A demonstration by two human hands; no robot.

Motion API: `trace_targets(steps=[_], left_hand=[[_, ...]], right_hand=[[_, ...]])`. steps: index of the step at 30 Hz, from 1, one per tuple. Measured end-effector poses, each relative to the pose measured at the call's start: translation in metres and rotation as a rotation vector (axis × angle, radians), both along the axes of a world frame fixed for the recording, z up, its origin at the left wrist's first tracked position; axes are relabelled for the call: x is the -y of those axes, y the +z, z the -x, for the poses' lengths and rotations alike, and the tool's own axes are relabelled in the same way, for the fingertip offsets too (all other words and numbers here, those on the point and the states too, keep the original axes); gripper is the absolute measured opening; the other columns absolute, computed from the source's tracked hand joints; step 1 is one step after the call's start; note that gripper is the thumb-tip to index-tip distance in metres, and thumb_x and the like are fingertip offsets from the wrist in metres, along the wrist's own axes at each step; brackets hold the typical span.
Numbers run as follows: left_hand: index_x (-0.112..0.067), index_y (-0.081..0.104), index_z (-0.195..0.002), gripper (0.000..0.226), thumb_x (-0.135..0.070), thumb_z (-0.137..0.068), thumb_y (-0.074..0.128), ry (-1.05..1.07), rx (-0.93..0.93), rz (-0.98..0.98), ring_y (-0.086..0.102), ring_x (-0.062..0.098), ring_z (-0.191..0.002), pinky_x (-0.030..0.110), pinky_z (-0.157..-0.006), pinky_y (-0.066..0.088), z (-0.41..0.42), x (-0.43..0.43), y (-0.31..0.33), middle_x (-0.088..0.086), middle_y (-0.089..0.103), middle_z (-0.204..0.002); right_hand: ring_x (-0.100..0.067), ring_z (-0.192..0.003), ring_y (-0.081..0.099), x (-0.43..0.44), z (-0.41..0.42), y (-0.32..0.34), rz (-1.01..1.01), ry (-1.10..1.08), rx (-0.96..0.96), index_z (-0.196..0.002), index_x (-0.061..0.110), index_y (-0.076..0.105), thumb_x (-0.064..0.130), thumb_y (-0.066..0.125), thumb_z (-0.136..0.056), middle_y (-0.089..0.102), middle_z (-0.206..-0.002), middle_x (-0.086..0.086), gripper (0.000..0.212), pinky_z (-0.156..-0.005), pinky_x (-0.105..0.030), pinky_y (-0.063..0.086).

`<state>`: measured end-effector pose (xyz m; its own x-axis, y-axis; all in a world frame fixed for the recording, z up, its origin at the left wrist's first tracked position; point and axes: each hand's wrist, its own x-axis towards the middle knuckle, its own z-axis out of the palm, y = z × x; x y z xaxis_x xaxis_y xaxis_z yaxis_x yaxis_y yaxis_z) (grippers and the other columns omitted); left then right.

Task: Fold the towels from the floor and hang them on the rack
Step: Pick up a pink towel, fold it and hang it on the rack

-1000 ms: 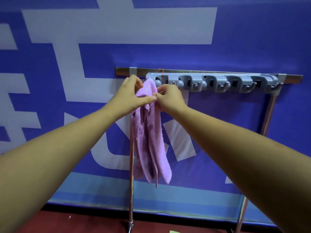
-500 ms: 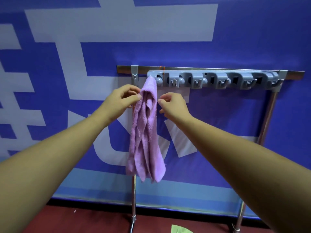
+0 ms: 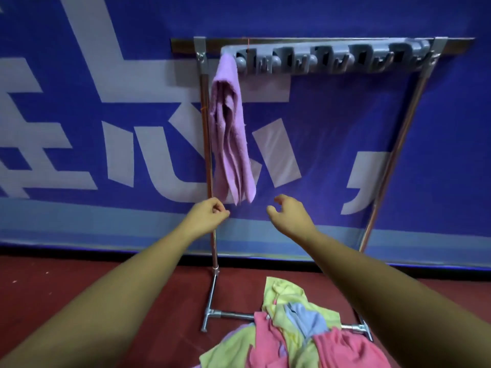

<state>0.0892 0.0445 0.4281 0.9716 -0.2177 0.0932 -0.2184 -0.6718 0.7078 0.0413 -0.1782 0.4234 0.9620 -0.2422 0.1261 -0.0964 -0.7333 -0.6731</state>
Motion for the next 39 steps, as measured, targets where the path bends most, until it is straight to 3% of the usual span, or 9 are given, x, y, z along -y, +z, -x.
trace_targets(steps=[6, 13, 22, 25, 28, 32, 35, 37, 39], left_hand=[[-0.017, 0.063, -0.079, 0.012, -0.027, -0.085, 0.066, -0.027, -0.194, -0.126, 0.062, 0.020, -0.072, 0.026, -0.066, 0.045, 0.037, 0.027, -0.092, 0.001, 0.066, -0.072], [-0.020, 0.054, -0.076, 0.017, -0.025, -0.088, 0.064, -0.072, -0.356, -0.207, 0.058, 0.021, -0.077, 0.025, -0.065, 0.037, 0.063, 0.051, -0.196, 0.001, 0.063, -0.076], [-0.015, 0.059, -0.075, 0.014, -0.021, -0.088, 0.058, -0.180, -0.571, -0.386, 0.064, 0.029, -0.095, 0.031, -0.070, 0.041, 0.078, 0.065, -0.338, 0.008, 0.064, -0.086], [-0.013, 0.068, -0.093, 0.014, -0.023, -0.090, 0.058, -0.224, -0.624, -0.425, 0.063, 0.021, -0.104, 0.024, -0.079, 0.043, 0.086, 0.061, -0.381, 0.001, 0.066, -0.100], [-0.009, 0.061, -0.119, 0.031, -0.023, -0.091, 0.057, -0.257, -0.699, -0.433, 0.061, 0.024, -0.109, 0.026, -0.081, 0.044, 0.094, 0.061, -0.420, 0.009, 0.065, -0.116], [-0.005, 0.051, -0.131, 0.041, -0.019, -0.094, 0.058, -0.300, -0.711, -0.383, 0.058, 0.029, -0.115, 0.027, -0.084, 0.040, 0.106, 0.066, -0.456, 0.013, 0.061, -0.123], [-0.013, 0.061, -0.101, 0.019, -0.004, -0.085, 0.065, -0.218, -0.749, -0.244, 0.060, 0.022, -0.093, 0.032, -0.079, 0.047, 0.113, 0.064, -0.473, 0.008, 0.063, -0.099], [-0.017, 0.064, -0.085, 0.022, 0.003, -0.078, 0.070, -0.147, -0.751, -0.150, 0.058, 0.018, -0.077, 0.031, -0.070, 0.053, 0.112, 0.060, -0.480, 0.004, 0.062, -0.081], [-0.018, 0.069, -0.080, 0.021, 0.003, -0.077, 0.073, -0.122, -0.730, -0.089, 0.057, 0.016, -0.073, 0.022, -0.065, 0.047, 0.109, 0.059, -0.479, 0.007, 0.066, -0.079]], right_hand=[[-0.033, -0.126, 0.055, 0.019, 0.041, -0.091, 0.072, -0.016, -0.162, -0.134, 0.005, 0.055, 0.033, 0.056, -0.093, 0.060, -0.134, -0.018, 0.050, -0.104, -0.041, 0.044], [-0.035, -0.117, 0.057, 0.041, 0.078, -0.207, 0.091, -0.013, -0.395, -0.123, 0.007, 0.058, 0.039, 0.052, -0.085, 0.061, -0.123, -0.016, 0.049, -0.097, -0.042, 0.047], [-0.034, -0.115, 0.057, 0.045, 0.100, -0.337, -0.020, 0.115, -0.619, -0.119, -0.004, 0.060, 0.019, 0.063, -0.088, 0.059, -0.121, -0.019, 0.038, -0.093, -0.039, 0.046], [-0.032, -0.111, 0.058, 0.036, 0.104, -0.373, -0.026, 0.183, -0.665, -0.110, -0.001, 0.064, 0.011, 0.060, -0.085, 0.061, -0.109, -0.017, 0.027, -0.087, -0.035, 0.045], [-0.032, -0.121, 0.052, 0.021, 0.107, -0.392, -0.056, 0.289, -0.714, -0.120, -0.003, 0.063, 0.010, 0.059, -0.089, 0.062, -0.121, -0.018, 0.034, -0.097, -0.029, 0.036], [-0.026, -0.109, 0.064, 0.004, 0.109, -0.427, -0.228, 0.285, -0.710, -0.116, 0.004, 0.068, 0.042, 0.045, -0.083, 0.070, -0.114, -0.012, 0.055, -0.100, -0.026, 0.043], [-0.025, -0.114, 0.065, 0.005, 0.121, -0.489, -0.285, 0.287, -0.755, -0.125, 0.003, 0.065, 0.036, 0.055, -0.089, 0.070, -0.120, -0.012, 0.050, -0.104, -0.030, 0.045], [-0.018, -0.108, 0.066, 0.000, 0.122, -0.474, -0.359, 0.215, -0.714, -0.127, 0.004, 0.065, 0.013, 0.065, -0.089, 0.071, -0.117, -0.010, 0.039, -0.099, -0.026, 0.046], [-0.012, -0.089, 0.064, 0.000, 0.119, -0.464, -0.368, 0.190, -0.670, -0.107, 0.003, 0.073, 0.003, 0.066, -0.085, 0.074, -0.100, -0.011, 0.023, -0.084, -0.026, 0.047]])
